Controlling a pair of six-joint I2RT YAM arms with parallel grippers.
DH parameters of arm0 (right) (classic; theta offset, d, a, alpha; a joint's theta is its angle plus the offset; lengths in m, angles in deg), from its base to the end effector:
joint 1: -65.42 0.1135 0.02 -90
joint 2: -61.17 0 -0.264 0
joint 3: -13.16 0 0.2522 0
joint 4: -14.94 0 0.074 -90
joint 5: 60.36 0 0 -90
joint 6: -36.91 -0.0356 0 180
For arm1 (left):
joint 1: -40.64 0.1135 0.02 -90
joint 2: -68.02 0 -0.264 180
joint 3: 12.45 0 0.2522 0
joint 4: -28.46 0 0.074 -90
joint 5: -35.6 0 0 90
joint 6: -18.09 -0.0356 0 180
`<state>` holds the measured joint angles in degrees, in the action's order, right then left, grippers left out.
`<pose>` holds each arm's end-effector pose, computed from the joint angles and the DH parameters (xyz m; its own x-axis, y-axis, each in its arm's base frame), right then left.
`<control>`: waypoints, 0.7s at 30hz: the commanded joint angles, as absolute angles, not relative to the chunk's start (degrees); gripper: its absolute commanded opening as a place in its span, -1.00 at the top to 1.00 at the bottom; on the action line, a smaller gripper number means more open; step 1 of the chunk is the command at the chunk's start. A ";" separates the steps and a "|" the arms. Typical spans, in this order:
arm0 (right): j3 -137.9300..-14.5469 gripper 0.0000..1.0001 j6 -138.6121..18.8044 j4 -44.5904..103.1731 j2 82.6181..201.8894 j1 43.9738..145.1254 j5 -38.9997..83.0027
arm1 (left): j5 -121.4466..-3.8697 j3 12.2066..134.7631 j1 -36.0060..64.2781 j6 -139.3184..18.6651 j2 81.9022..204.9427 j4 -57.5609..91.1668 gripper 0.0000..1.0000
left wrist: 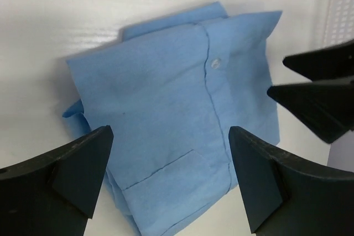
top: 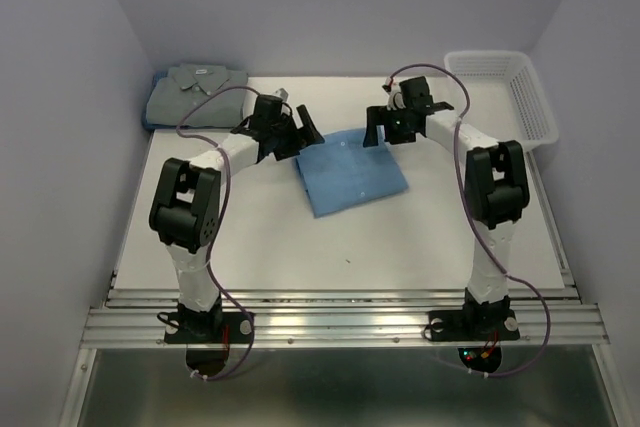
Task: Fold and stack the long sleeve shirts
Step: Fold the shirt
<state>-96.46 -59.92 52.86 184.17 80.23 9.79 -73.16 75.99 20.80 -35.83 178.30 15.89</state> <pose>0.4574 0.1334 0.1927 -0.8022 -0.0964 -0.5893 -0.3528 0.8727 0.3375 0.4048 -0.1582 0.2064 -0.7658 -0.3165 -0.5597 0.1484 0.7600 -0.6327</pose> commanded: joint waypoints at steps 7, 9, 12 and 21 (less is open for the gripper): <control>-85.97 -1.00 -50.28 55.94 164.45 97.83 23.39 | -63.28 76.83 24.11 -37.63 162.61 11.62 -0.97; -84.28 -1.00 -50.19 55.07 164.36 104.16 25.41 | -62.49 73.84 24.90 -36.84 160.49 11.62 -0.97; -84.54 -1.00 -49.75 53.75 166.72 110.31 29.19 | -62.57 67.43 26.74 -35.00 156.62 11.71 -0.97; -104.92 -1.00 -50.89 57.78 185.07 115.26 51.94 | -60.46 48.09 33.43 -30.25 141.59 12.85 -0.97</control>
<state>-97.35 -50.32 56.86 181.66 115.33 38.59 -62.25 52.49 31.99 -32.20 149.03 11.80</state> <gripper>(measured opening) 0.998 0.986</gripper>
